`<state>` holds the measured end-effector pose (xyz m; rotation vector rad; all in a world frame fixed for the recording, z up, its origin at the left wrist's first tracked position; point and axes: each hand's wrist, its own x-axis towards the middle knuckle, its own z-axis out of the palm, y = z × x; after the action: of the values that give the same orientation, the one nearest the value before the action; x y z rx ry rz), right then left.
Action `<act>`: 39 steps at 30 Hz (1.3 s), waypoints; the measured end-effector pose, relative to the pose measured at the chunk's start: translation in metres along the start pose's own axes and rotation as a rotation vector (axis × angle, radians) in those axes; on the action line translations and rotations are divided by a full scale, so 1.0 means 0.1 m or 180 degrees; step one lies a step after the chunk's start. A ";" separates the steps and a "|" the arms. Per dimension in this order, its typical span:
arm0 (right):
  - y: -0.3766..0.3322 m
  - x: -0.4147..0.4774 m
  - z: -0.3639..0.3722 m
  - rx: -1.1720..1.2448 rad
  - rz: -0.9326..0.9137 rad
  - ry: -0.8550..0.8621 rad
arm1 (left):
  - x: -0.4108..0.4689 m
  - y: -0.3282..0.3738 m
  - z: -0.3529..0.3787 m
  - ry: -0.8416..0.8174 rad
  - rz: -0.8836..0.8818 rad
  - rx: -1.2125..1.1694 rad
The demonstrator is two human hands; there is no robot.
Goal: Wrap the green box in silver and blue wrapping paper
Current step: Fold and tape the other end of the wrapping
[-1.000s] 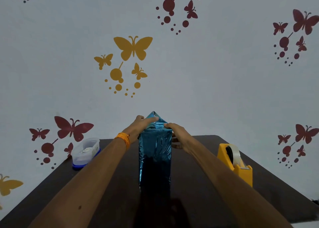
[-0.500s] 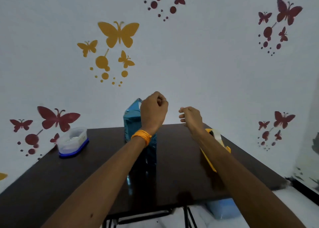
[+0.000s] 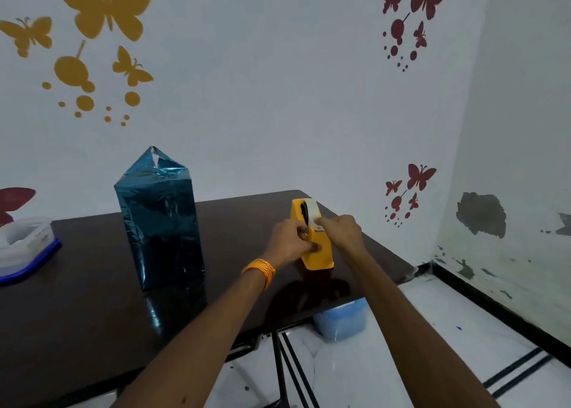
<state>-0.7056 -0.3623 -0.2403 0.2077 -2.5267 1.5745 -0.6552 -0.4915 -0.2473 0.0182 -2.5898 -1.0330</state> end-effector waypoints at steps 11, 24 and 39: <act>-0.20 0.20 -0.06 0.0977 0.0680 -0.0196 | 0.02 -0.09 0.06 0.0145 -0.0072 -0.0171; 0.10 -0.35 -0.05 0.0775 0.0296 0.0281 | -0.01 -0.08 0.11 0.0283 -0.0035 -0.0205; -0.47 -0.51 -0.23 0.0680 -0.1219 -0.0653 | -0.11 0.10 -0.72 0.0438 -0.0128 -0.1143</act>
<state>-0.6451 -0.3605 -0.1999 0.8633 -2.2649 1.7257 -0.6202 -0.5300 -0.1956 0.0500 -2.2578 -1.4429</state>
